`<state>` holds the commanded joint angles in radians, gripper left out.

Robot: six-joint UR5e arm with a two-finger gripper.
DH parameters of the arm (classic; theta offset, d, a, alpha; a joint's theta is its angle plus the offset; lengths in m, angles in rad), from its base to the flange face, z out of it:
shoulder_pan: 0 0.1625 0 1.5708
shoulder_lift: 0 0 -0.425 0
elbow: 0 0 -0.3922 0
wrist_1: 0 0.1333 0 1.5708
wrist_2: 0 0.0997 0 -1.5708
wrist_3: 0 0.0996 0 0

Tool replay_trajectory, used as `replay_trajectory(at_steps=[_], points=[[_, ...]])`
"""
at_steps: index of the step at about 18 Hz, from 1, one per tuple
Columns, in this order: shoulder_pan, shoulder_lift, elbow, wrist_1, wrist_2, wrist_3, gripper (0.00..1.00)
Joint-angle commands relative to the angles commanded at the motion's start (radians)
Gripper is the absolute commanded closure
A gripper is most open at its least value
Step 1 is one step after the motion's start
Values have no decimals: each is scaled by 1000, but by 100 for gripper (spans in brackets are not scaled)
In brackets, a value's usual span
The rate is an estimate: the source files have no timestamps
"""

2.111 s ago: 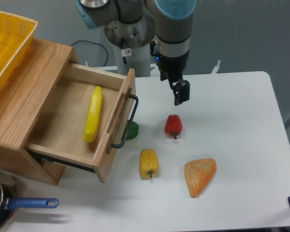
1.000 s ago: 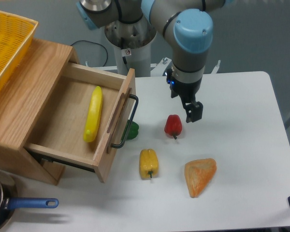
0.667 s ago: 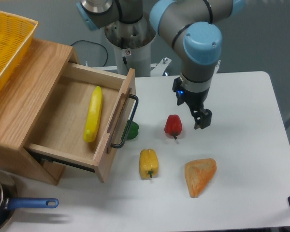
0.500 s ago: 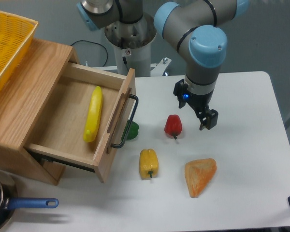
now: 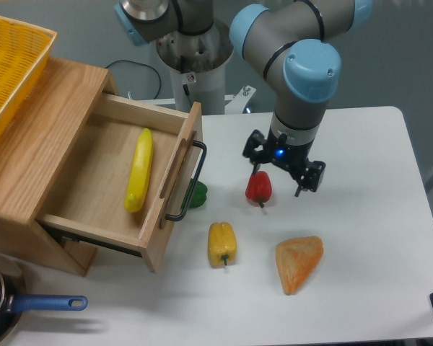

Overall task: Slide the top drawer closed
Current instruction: 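Move the open gripper toward the drawer front and contact its edge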

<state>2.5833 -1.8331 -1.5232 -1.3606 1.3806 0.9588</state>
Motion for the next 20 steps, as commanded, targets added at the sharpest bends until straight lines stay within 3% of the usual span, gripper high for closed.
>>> replay_trajectory(at_steps=[8,12,20], points=[[-5,0,29,-32,-2,-31,0],[-3,-2,37,-34,-49,-112,0],[-32,-9,35,-32,-67,-144,0]])
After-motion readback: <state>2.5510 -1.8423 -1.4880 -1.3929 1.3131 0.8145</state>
